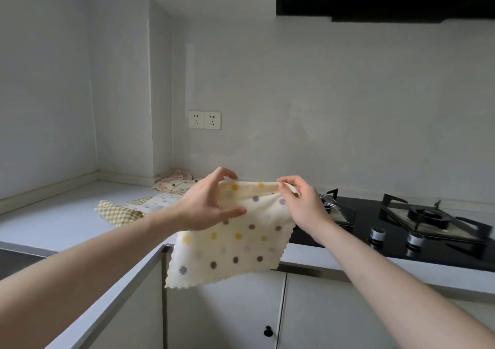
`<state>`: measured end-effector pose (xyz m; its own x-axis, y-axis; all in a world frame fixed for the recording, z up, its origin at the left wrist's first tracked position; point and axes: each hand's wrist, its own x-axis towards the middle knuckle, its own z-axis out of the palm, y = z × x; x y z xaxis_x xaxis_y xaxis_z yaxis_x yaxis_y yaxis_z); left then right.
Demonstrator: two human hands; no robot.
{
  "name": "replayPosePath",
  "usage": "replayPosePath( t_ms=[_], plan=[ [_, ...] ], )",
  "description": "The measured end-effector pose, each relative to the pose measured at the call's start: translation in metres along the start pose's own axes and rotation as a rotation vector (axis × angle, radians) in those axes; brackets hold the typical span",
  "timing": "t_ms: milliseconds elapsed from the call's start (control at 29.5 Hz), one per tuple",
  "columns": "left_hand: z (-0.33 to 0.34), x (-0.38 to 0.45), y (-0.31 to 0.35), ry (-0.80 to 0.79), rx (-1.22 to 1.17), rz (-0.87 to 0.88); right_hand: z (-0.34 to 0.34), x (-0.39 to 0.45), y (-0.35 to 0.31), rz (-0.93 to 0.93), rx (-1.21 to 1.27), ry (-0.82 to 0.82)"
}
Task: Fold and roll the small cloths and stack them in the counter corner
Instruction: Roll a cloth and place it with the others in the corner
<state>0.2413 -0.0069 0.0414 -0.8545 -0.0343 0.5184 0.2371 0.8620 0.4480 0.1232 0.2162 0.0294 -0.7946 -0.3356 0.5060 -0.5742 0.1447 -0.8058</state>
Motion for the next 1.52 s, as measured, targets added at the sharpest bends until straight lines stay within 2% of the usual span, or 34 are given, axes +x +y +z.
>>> replayPosePath(
  t_ms=[135,339,542,779,1016,1185,1354,1523],
  plan=[
    [-0.008,0.000,0.016,-0.081,0.084,0.017,-0.027,-0.008,-0.015,0.088,0.035,-0.099],
    [-0.002,-0.005,0.040,-0.049,0.105,0.043,-0.062,-0.026,-0.019,0.103,0.010,-0.190],
    [0.002,-0.005,0.047,-0.059,0.095,0.063,-0.079,-0.024,-0.016,0.123,-0.019,-0.158],
    [0.004,0.004,0.032,-0.116,-0.028,-0.023,-0.084,-0.018,-0.001,0.213,-0.001,-0.223],
    [0.027,0.014,-0.002,-0.194,-0.216,-0.177,-0.070,-0.007,0.033,0.266,-0.143,-0.167],
    [0.050,0.028,-0.026,-0.099,-0.177,-0.278,-0.058,0.010,0.070,0.253,-0.206,-0.128],
    [0.091,0.034,-0.032,-0.240,-0.015,-0.297,-0.048,0.022,0.081,0.246,-0.356,-0.145],
    [0.132,0.048,-0.034,-0.343,-0.155,-0.319,-0.042,0.034,0.081,0.196,-0.332,-0.169]
  ],
)
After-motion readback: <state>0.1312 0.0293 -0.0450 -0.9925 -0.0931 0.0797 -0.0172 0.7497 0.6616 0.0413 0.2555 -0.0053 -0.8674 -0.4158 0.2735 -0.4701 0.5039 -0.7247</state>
